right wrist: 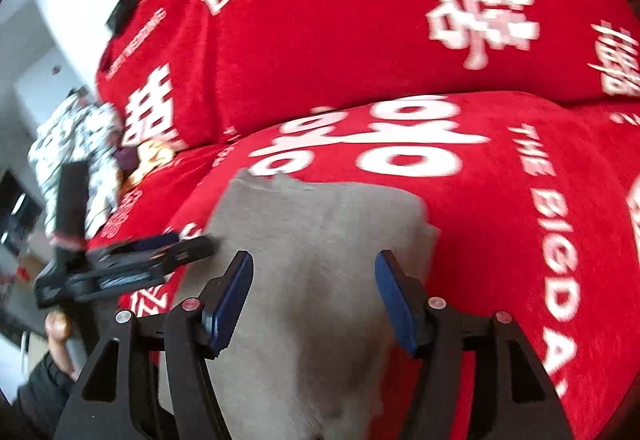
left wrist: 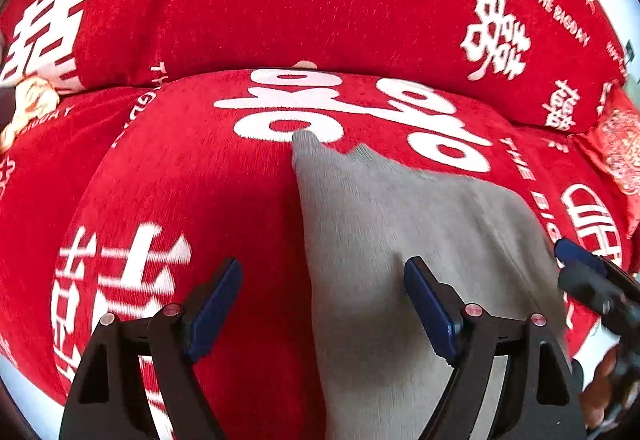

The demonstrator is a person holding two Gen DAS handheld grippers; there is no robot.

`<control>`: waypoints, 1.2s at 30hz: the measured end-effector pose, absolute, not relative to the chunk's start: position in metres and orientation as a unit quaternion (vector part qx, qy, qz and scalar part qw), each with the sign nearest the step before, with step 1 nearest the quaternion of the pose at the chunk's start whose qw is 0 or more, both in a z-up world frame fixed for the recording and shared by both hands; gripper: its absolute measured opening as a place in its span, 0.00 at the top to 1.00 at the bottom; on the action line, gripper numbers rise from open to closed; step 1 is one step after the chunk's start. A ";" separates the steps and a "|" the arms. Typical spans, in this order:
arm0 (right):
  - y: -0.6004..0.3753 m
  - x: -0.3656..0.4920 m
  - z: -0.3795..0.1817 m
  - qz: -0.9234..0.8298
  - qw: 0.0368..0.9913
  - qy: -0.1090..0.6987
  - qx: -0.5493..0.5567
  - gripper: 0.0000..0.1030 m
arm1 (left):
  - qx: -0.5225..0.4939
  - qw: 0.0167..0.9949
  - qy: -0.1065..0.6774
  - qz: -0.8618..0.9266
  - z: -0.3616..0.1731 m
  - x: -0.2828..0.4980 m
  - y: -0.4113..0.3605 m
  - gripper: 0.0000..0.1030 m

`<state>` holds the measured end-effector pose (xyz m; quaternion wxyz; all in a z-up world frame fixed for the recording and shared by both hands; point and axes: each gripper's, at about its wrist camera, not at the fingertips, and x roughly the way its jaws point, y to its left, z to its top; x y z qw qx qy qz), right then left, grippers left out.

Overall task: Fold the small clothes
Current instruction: 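Open both grippers and smooth the folded sweater flat on the sofa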

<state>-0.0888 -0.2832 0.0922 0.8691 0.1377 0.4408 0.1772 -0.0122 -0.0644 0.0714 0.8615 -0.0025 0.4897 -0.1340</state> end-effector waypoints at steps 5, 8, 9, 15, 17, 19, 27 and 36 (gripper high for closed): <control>-0.286 -0.046 0.051 0.172 0.842 0.493 0.139 0.36 | 0.041 0.848 0.518 -0.107 0.048 0.017 -0.077 0.19; -0.294 -0.038 0.045 0.183 0.839 0.488 0.154 0.36 | 0.042 0.842 0.527 -0.107 0.037 0.023 -0.077 0.18; -0.294 -0.038 0.045 0.183 0.838 0.490 0.154 0.36 | 0.040 0.842 0.526 -0.108 0.037 0.024 -0.077 0.18; -0.277 -0.082 0.080 0.193 0.867 0.451 0.084 0.36 | 0.039 0.857 0.502 -0.108 0.060 -0.006 -0.074 0.18; -0.267 -0.108 0.094 0.223 0.874 0.428 0.058 0.35 | 0.044 0.862 0.490 -0.116 0.070 -0.024 -0.074 0.18; -0.257 -0.129 0.099 0.250 0.874 0.416 0.034 0.34 | 0.048 0.866 0.482 -0.123 0.076 -0.040 -0.075 0.18; -0.260 -0.160 0.067 0.245 0.867 0.433 0.007 0.35 | 0.086 0.874 0.463 -0.120 0.074 -0.090 -0.084 0.18; -0.252 -0.217 0.094 0.256 0.886 0.387 0.008 0.34 | 0.111 0.888 0.435 -0.102 0.077 -0.138 -0.090 0.18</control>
